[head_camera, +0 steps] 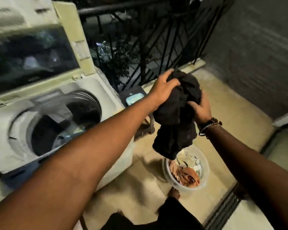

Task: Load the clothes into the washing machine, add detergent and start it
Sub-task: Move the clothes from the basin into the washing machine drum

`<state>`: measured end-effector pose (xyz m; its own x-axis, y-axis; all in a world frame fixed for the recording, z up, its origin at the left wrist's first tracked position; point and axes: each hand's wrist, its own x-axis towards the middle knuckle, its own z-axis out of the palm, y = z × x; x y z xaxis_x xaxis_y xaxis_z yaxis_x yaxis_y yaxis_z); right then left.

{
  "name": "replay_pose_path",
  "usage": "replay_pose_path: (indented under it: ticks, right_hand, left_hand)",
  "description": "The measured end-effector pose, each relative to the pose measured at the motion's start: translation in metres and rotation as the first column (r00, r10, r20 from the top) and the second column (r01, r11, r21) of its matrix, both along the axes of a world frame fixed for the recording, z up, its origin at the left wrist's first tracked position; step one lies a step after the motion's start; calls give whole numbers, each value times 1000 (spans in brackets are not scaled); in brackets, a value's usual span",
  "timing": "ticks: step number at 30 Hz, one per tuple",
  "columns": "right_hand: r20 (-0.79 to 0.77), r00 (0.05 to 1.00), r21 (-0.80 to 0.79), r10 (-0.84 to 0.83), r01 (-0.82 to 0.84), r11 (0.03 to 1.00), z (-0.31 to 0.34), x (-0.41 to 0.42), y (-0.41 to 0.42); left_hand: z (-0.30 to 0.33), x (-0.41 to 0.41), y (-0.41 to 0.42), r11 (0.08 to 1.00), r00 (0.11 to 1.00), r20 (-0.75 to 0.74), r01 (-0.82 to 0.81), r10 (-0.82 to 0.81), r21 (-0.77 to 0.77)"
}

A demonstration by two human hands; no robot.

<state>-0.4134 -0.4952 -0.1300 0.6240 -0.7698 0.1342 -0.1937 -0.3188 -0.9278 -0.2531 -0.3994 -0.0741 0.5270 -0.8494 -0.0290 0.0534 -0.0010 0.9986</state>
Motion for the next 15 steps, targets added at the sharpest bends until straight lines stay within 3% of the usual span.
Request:
replay_pose_path:
  ticks: [2,6,8,11,13,15]
  right_hand:
    - [33,989,37,144,-145,989,26,24,23]
    - [-165,942,32,293,-291,956,46,77,64]
    - [-323,864,50,386,-392,919,46,106,91]
    - [-514,699,133,497,-508,851,46,148,131]
    - [-668,598,58,443,-552,832,44,172,141]
    - [-727,607,-70,323,-533,843,44,199,145]
  left_hand:
    - [56,27,25,986,993,-70,-105,96,-131]
    - [149,66,82,894,967,-145,-249,208,-372]
    - [185,86,107,810,940,-196,-341,281,-477]
    - [223,131,151,683,852,-272,-522,447,-511]
    - [235,167,179,606,781,-308,-619,543,-500]
    - [239,198,209,524,712,-285,-678,641,-515]
